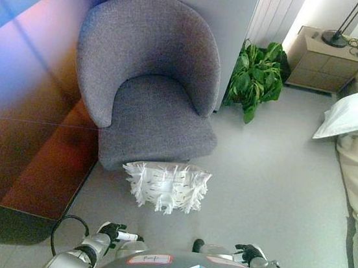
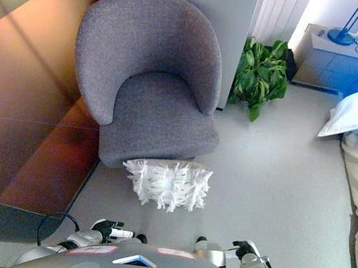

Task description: Pick up the pillow and put it on the sofa.

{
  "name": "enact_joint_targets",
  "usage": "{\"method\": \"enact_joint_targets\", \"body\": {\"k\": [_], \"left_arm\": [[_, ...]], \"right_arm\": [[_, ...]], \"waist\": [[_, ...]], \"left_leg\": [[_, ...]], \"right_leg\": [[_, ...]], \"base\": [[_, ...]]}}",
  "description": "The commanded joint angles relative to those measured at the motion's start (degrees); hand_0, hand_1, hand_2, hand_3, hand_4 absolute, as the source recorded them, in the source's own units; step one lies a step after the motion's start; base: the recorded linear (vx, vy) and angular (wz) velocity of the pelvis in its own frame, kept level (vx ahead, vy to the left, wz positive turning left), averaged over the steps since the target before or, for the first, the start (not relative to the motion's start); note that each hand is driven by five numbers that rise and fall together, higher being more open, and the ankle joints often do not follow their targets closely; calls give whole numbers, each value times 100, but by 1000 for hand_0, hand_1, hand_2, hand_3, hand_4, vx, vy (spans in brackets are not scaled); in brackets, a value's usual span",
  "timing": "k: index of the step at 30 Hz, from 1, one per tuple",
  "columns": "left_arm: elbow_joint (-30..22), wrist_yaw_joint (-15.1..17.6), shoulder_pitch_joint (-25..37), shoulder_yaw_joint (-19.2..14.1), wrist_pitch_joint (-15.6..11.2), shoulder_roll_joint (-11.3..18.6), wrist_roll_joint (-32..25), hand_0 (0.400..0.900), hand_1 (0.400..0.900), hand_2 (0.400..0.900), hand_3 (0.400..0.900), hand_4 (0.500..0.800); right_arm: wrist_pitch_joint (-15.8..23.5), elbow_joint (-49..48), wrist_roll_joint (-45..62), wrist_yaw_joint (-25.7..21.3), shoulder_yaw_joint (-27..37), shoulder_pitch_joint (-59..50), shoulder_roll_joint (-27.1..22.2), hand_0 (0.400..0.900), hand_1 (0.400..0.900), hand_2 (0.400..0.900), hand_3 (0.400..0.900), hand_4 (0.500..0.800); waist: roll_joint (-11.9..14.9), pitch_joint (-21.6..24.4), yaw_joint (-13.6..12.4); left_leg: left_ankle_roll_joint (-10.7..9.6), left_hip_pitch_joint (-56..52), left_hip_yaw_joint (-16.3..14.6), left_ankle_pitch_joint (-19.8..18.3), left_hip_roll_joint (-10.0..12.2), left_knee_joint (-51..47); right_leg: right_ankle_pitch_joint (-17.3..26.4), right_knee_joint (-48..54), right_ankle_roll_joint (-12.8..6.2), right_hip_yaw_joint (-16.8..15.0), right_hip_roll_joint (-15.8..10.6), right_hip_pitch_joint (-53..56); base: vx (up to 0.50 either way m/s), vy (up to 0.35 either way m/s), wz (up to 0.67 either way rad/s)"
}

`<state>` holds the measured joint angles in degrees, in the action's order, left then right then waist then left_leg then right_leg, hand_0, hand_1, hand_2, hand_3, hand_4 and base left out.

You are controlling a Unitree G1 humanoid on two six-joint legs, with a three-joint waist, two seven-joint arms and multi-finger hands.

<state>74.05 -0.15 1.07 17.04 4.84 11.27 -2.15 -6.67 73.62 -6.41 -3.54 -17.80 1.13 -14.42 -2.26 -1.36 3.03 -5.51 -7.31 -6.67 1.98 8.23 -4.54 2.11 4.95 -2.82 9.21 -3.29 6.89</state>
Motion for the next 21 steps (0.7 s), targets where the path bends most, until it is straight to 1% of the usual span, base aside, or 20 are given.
{"method": "enact_joint_targets", "body": {"k": [1, 2, 3, 4, 5, 7, 8, 10, 11, 12, 14, 15, 16, 17, 18, 19, 20, 21], "left_arm": [[146, 384, 371, 51, -282, 90, -332, 900, 900, 900, 900, 800], [92, 461, 371, -42, -409, 87, -485, 900, 900, 900, 900, 800], [54, 464, 386, -98, -464, 85, -575, 900, 900, 900, 900, 800], [28, 460, 403, -140, -491, 83, -611, 900, 900, 900, 900, 800], [4, 478, 430, -178, -555, 87, -671, 900, 900, 900, 900, 800], [-14, 491, 466, -213, -654, 110, -742, 900, 900, 900, 900, 800], [-10, 487, 475, -233, -686, 116, -761, 900, 900, 900, 900, 800], [13, 500, 450, -256, -742, 102, -795, 900, 900, 900, 900, 800], [34, 498, 417, -279, -777, 79, -768, 900, 900, 900, 900, 800], [49, 509, 400, -291, -809, 64, -763, 900, 900, 900, 900, 800], [68, 504, 352, -327, -859, 29, -782, 900, 900, 900, 900, 800], [80, 502, 331, -361, -858, 14, -799, 900, 900, 900, 900, 800], [101, 519, 318, -402, -869, 9, -839, 900, 900, 900, 900, 800], [70, 534, 319, -429, -817, 24, -825, 900, 900, 900, 900, 800], [60, 553, 326, -470, -807, 53, -742, 900, 900, 900, 900, 800], [59, 585, 342, -484, -875, 103, -678, 900, 900, 900, 900, 800], [15, 548, 387, -479, -859, 166, -602, 900, 900, 900, 900, 800], [-38, 469, 447, -460, -757, 218, -454, 900, 900, 900, 900, 800]], "right_arm": [[139, 94, 58, -75, -155, -531, 209, 900, 900, 900, 900, 800], [135, 84, -3, -39, -160, -532, 174, 900, 900, 900, 900, 800], [119, 72, -44, -30, -170, -530, 142, 900, 900, 900, 900, 800], [89, 64, -61, -32, -182, -529, 115, 900, 900, 900, 900, 800], [33, 78, -23, -42, -178, -533, 76, 900, 900, 900, 900, 800], [33, 143, -15, -42, -91, -522, 4, 900, 900, 900, 900, 800], [68, 178, -45, -22, -33, -491, -32, 900, 900, 900, 900, 800], [143, 212, -90, 8, 46, -411, -80, 900, 900, 900, 900, 800], [189, 220, -91, 9, 62, -368, -99, 900, 900, 900, 900, 800], [215, 222, -87, 8, 65, -348, -106, 900, 900, 900, 900, 800], [341, 223, -102, -36, 88, -315, -121, 900, 900, 900, 900, 800], [403, 229, -160, -44, 118, -320, -113, 900, 900, 900, 900, 800], [485, 243, -212, -72, 147, -338, -98, 900, 900, 900, 900, 800], [509, 243, -206, -121, 176, -346, -82, 900, 900, 900, 900, 800], [490, 203, -192, -141, 207, -357, -62, 900, 900, 900, 900, 800], [492, 161, -174, -136, 222, -367, -43, 900, 900, 900, 900, 800], [542, 155, -207, -136, 233, -383, -21, 900, 900, 900, 900, 800], [598, 147, -259, -182, 274, -400, 9, 900, 900, 900, 900, 800]], "waist": [[312, -364, 19], [414, -444, 4], [460, -515, -30], [468, -583, -56], [443, -696, -92], [356, -825, -141], [299, -857, -178], [217, -894, -283], [181, -903, -353], [172, -908, -380], [131, -886, -427], [188, -862, -403], [186, -837, -425], [212, -812, -411], [208, -781, -456], [249, -731, -503], [332, -694, -516], [401, -655, -535]], "left_leg": [[164, 131, -328, 17, 11, 720], [181, 410, -354, 55, 91, 1369], [209, 654, -301, 147, 119, 1736], [216, 849, -297, 249, 149, 1902], [171, 1073, -380, 436, 207, 1885], [40, 1249, -612, 745, 314, 1444], [-46, 1340, -711, 982, 347, 1142], [-195, 1568, -725, 1400, 359, 657], [-240, 1700, -708, 1545, 368, 412], [-249, 1741, -728, 1588, 360, 291], [-230, 1822, -977, 1585, 390, 214], [-228, 1723, -1008, 1398, 320, 158], [-143, 1724, -989, 1259, 307, 249], [-48, 1731, -1070, 1084, 323, 452], [57, 1857, -1058, 1011, 369, 796], [111, 1990, -1001, 875, 377, 1177], [124, 2024, -1059, 678, 376, 1428], [220, 2019, -1105, 541, 330, 1515]], "right_leg": [[-240, -465, 72, -127, 81, -98], [-217, -503, 152, -184, 94, -135], [-207, -550, 199, -213, 117, -156], [-219, -598, 228, -237, 153, -158], [-275, -670, 246, -267, 213, -121], [-408, -695, 238, -175, 282, 17], [-469, -662, 230, -87, 308, 125], [-573, -603, 216, 32, 341, 335], [-666, -598, 211, 85, 354, 444], [-726, -609, 202, 117, 346, 504], [-920, -695, 183, 238, 293, 648], [-1036, -788, 129, 266, 167, 719], [-1161, -948, 107, 217, 84, 755], [-1218, -1062, 103, 192, 20, 779], [-1228, -1147, 90, 177, 4, 808], [-1339, -1294, 62, 190, -58, 872], [-1523, -1490, 1, 258, -165, 986], [-1508, -1718, -117, 317, -265, 1034]], "base": [[7, -174, -13], [5, -170, -16], [14, -154, -15], [40, -79, -8], [73, -10, -2], [175, 88, 2], [284, 145, 0], [334, 153, -7], [327, 154, -12], [347, 184, -12], [371, 221, -5], [419, 268, -6], [403, 249, -2], [325, 222, -11], [297, 163, -6], [340, 143, -1], [402, 151, 14], [399, 166, 22]]}}
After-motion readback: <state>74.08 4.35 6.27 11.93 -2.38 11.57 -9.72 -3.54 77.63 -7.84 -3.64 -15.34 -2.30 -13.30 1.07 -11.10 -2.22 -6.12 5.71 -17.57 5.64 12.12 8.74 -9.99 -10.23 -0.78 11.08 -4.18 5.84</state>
